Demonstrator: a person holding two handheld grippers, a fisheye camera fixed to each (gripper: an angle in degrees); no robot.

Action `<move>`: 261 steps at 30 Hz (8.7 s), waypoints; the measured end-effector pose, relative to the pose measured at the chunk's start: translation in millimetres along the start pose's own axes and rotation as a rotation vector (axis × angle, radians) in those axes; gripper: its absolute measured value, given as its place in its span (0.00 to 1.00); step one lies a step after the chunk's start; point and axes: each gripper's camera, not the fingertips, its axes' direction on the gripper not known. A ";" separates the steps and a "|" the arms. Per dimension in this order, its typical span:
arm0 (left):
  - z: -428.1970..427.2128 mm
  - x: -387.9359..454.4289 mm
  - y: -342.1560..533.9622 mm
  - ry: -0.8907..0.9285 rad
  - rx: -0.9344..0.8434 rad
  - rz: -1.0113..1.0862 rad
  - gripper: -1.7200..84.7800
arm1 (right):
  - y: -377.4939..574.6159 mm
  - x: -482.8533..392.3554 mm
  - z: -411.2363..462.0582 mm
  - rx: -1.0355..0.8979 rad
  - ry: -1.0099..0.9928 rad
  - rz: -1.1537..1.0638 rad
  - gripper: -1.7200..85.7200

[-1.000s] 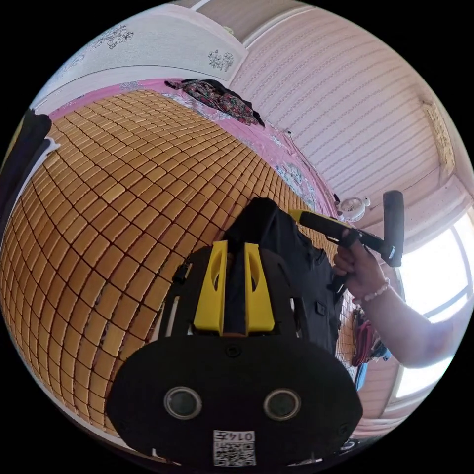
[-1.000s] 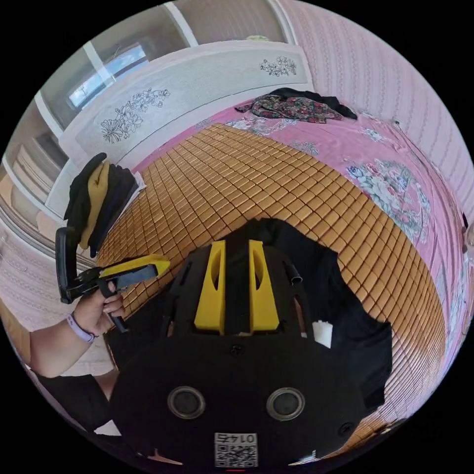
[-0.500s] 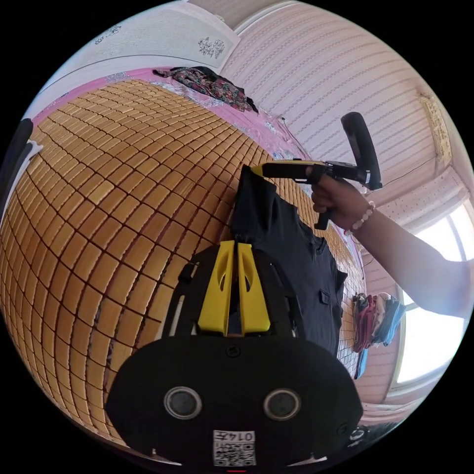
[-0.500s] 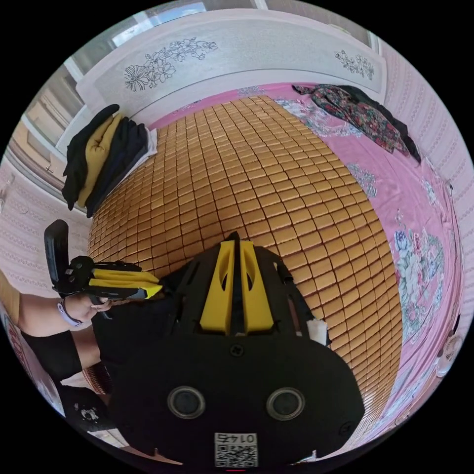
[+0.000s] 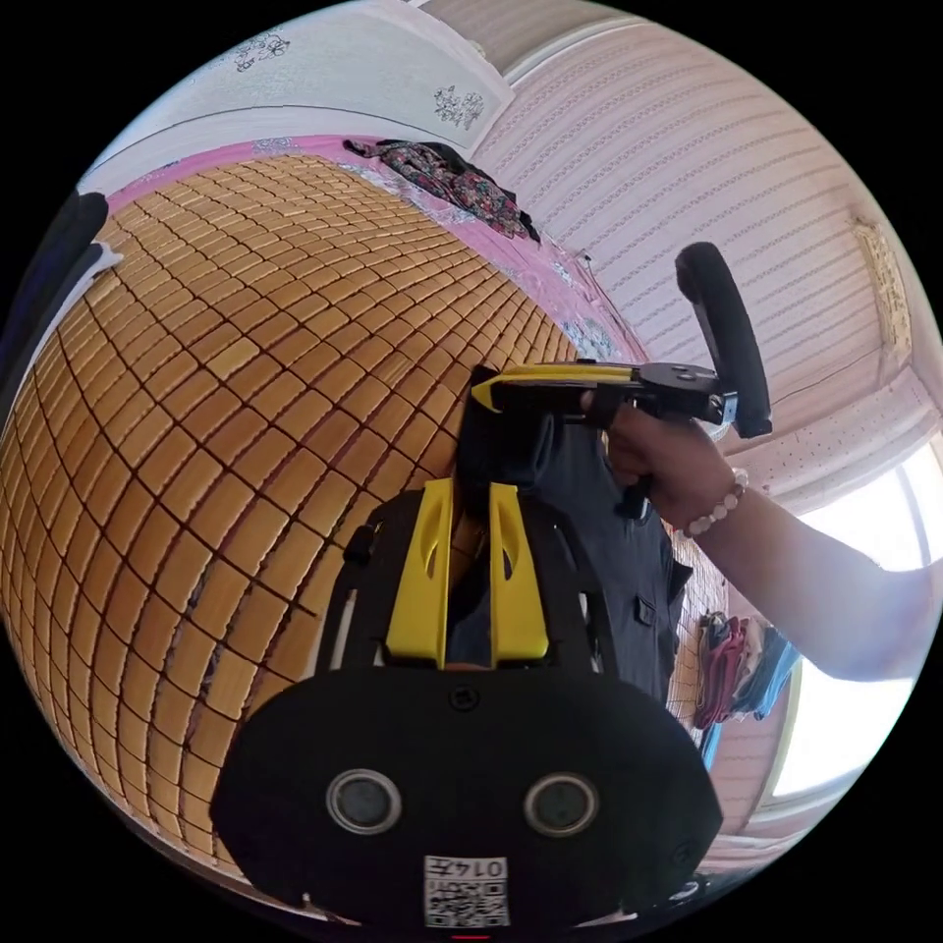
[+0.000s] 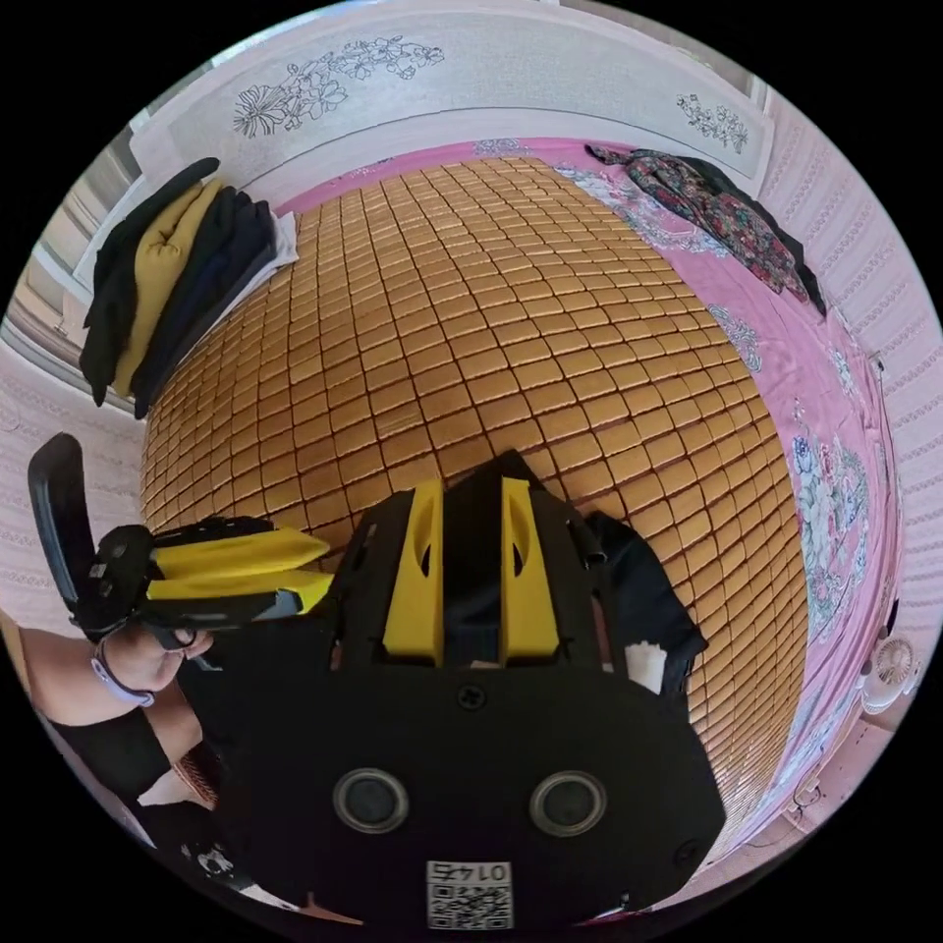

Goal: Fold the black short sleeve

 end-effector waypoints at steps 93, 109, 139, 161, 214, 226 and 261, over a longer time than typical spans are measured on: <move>-11.8 295.9 -176.0 -0.058 -0.142 0.579 0.10 | 964.9 79.3 20.4 0.501 -0.002 0.898 0.10; 44.2 202.9 -246.5 -0.205 -0.279 0.516 0.05 | 857.2 193.4 53.1 0.302 0.009 0.885 0.03; -146.7 18.9 98.3 -0.119 -0.518 0.436 0.03 | 997.2 -54.8 -32.5 0.073 -0.284 0.874 0.04; -103.3 109.7 228.1 -0.351 -0.303 0.605 0.01 | 905.9 -105.3 -63.8 -0.157 -0.042 0.876 0.05; -74.3 212.3 456.3 0.011 -0.324 0.875 0.01 | 637.4 -234.6 -201.4 0.049 0.143 0.411 0.02; -56.3 233.1 440.9 0.087 -0.370 0.914 0.01 | 550.4 -175.8 -134.5 -0.224 0.144 0.394 0.02; -8.5 401.2 522.3 0.400 -0.356 1.375 0.21 | 1131.8 -266.1 -81.5 0.190 -0.300 1.042 0.04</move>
